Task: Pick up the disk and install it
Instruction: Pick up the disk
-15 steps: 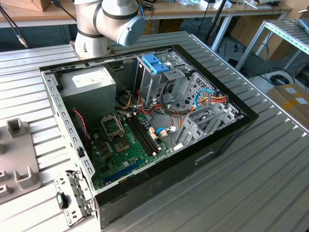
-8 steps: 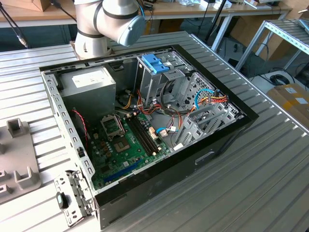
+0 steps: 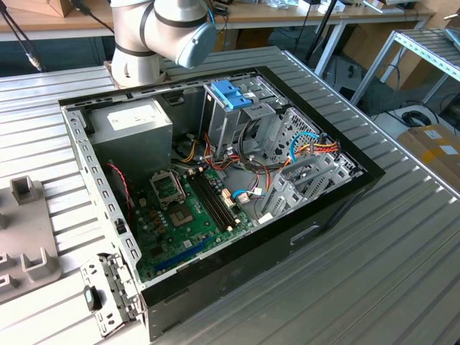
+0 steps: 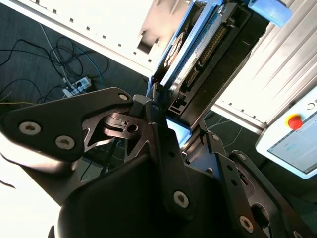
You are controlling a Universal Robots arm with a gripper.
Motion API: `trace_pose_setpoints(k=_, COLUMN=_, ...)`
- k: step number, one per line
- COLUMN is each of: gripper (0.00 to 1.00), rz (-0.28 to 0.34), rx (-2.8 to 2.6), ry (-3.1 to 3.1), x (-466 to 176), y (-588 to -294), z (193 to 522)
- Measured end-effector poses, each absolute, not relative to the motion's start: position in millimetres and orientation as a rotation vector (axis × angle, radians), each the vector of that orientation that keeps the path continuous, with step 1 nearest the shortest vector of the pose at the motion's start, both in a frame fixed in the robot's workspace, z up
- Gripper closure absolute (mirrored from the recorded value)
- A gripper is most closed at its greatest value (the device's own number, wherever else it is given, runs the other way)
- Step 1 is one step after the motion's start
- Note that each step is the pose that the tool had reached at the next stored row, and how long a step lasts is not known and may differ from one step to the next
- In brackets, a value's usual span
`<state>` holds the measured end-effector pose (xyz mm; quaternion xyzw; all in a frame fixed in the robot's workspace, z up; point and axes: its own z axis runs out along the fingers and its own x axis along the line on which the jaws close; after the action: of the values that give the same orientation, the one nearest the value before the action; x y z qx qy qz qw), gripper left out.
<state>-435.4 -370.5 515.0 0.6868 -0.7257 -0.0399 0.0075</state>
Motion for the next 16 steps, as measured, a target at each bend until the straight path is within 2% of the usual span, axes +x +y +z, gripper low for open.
trace_pose_setpoints(k=16, gripper=0.63, rz=-0.133, rx=2.143, ry=-2.265, x=-423.4, y=-376.6, z=515.0)
